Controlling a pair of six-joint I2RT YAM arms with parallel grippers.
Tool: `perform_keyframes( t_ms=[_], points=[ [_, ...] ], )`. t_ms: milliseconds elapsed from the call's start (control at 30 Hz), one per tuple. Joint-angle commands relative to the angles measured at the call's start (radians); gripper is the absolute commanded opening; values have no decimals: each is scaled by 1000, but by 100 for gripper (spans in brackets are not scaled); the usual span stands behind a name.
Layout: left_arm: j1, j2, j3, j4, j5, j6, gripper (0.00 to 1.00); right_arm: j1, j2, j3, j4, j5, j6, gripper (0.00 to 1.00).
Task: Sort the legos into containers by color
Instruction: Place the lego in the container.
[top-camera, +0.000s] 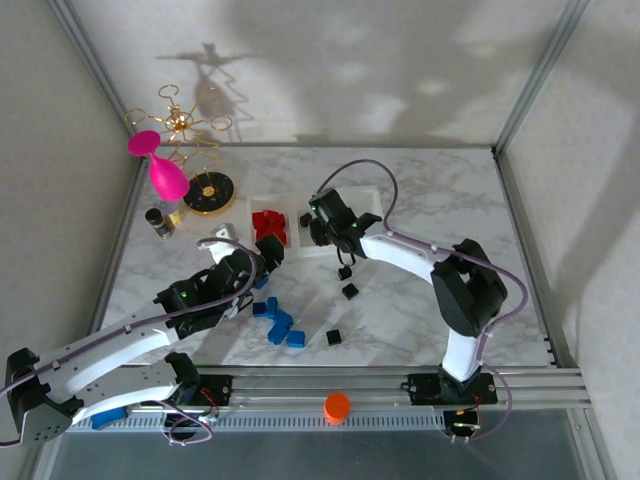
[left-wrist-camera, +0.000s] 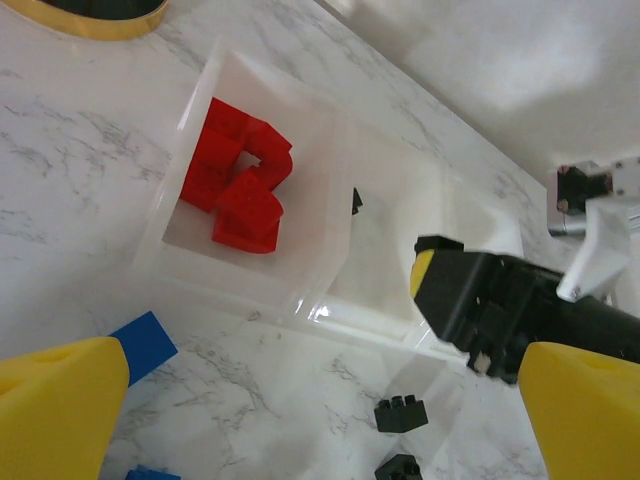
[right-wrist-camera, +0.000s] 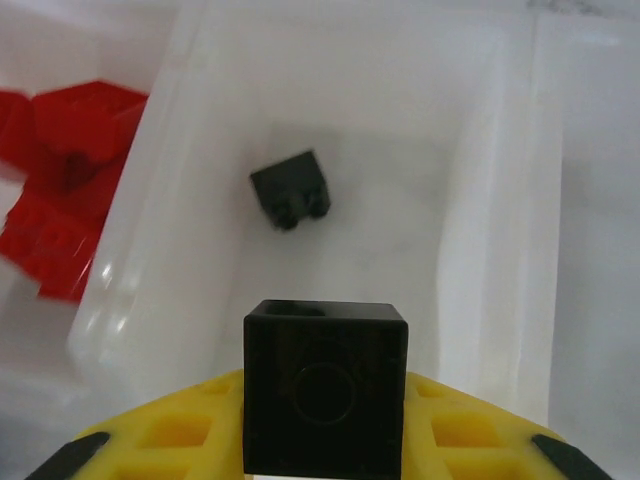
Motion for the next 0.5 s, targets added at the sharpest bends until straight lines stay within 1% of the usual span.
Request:
perform_keyframes(
  t_ms=[0,67,167,233,267,467],
  points=[
    [22,-1,-12,-32,19,35,100,-33,54,70,24,35,-45,27],
    [31,5,-11,-29,16,39,100,-36,95,105,27,31,-64,29],
    [41,18,-13,-12,31,46,100,-36,156,177,-4,48,-80,38],
    [43,27,-13,-10,40,42,100,-37,173,205,-12,52,-84,46],
    [43,32,-13,-9,43,39,99,-36,172,211,-13,45,-84,51],
    [43,51,0,-20,63,32,100,-36,93,176,-29,10,-79,58]
  ],
)
